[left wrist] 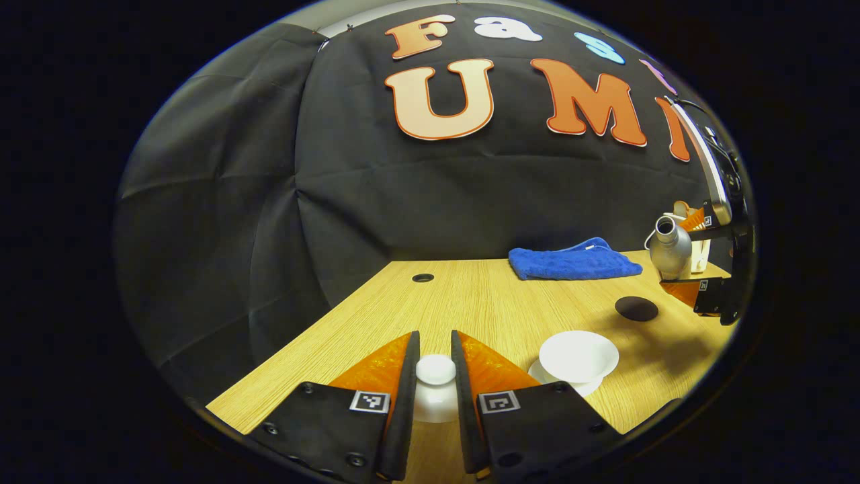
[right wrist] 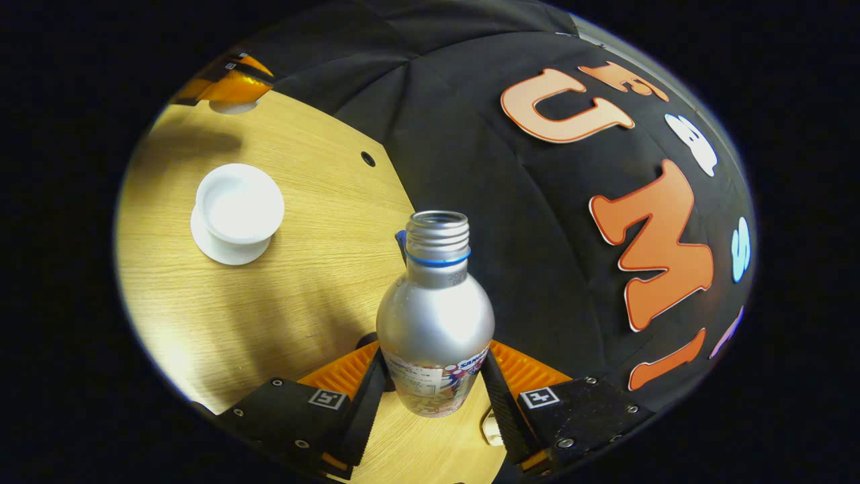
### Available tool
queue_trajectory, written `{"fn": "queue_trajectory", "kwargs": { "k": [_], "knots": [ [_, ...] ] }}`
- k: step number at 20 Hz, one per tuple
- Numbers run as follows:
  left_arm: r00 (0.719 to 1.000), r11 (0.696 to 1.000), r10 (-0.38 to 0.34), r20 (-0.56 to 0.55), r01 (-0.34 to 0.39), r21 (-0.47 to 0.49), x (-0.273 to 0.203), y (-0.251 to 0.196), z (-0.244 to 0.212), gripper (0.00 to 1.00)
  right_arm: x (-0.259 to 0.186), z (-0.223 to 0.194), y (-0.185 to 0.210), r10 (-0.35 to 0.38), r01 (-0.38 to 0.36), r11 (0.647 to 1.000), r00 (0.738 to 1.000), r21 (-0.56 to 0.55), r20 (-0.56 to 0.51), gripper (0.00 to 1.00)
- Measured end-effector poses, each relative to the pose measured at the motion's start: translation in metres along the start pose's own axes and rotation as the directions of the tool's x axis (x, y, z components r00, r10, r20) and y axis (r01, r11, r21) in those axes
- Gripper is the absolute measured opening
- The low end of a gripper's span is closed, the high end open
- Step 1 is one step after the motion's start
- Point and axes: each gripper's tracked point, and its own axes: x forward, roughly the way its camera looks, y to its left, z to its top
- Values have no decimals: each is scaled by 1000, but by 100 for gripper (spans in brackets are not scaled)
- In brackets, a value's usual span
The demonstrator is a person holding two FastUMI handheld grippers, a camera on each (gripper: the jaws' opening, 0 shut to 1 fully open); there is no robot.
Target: Open the teacup lid with one hand, grasp the water bottle and pour water into the teacup with the other hand; after pouring, place the water bottle on the coaster and then close the teacup lid.
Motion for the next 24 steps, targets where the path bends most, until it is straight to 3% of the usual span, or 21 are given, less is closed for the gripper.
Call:
{"fn": "queue_trajectory", "kwargs": {
  "k": [1,4,11,17,18,19,24],
  "knots": [
    [1000,1000,1,-5,-1,-3,0,2,-2,34,2,2,0,-7,7,1000,1000,-23,7,79],
    [1000,1000,2,-8,-2,-16,-1,6,-2,34,5,16,6,1,1,996,1000,-85,29,78],
    [1000,999,27,-7,-28,-17,-8,23,-3,34,3,41,5,-44,69,961,994,-268,99,78],
    [1000,999,22,-11,-22,-38,-11,27,-6,34,11,54,-2,-71,116,918,989,-380,132,78],
    [1000,999,25,-15,-25,-36,-11,28,-7,30,12,57,-4,-81,132,907,987,-400,142,78],
    [1000,999,26,-16,-27,-37,-11,30,-7,34,12,59,-4,-87,143,897,985,-417,151,78],
    [999,999,33,-22,-34,-39,-12,34,-9,34,13,66,-8,-110,189,858,976,-478,189,78]
  ]
}}
